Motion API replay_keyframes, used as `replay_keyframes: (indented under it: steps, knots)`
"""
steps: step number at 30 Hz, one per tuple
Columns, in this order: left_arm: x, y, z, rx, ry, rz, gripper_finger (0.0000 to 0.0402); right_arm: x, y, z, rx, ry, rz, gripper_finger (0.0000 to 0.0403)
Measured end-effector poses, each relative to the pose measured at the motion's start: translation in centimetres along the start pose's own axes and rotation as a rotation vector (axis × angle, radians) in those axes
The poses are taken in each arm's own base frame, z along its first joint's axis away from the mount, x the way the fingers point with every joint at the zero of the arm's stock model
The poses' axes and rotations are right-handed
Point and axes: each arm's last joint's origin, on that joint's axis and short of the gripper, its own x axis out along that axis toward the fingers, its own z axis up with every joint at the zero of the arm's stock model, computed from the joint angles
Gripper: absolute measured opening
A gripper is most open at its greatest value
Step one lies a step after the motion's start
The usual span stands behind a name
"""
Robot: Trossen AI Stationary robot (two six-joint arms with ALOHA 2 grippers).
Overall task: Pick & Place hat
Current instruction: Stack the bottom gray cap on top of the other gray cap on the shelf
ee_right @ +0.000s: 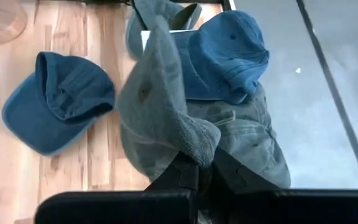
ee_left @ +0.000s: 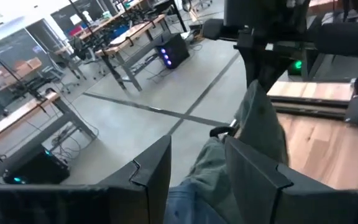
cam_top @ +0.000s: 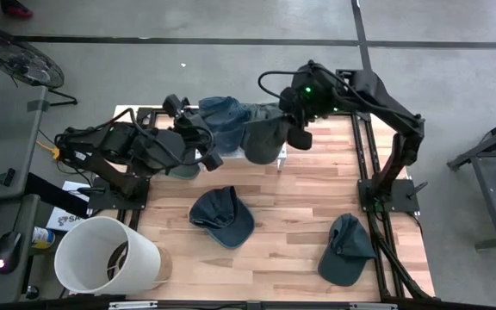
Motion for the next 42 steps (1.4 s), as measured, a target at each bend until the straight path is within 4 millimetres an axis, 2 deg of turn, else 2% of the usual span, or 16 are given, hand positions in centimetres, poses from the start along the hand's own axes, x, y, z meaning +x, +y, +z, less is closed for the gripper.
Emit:
replay_keyframes:
  steps: [5,11,25,42]
  knots:
    - [0.0,0.0,-0.2,0.057,0.013,0.025,0.0147,0.4,-0.6,0.3,0.040,-0.026,-0.002,0.0000]
    - [0.0,0.0,-0.6,0.100,0.034,0.027,0.0147,-0.8,-0.9,0.9,0.072,-0.117,-0.018,0.0000]
    - [0.0,0.1,-1.0,0.157,0.057,0.019,0.0147,-0.7,-4.3,0.1,0.147,-0.113,-0.022,0.0000]
    - [0.0,0.1,-1.0,0.156,0.058,0.016,0.0147,0.4,-5.1,-0.2,0.139,-0.069,0.017,0.0000]
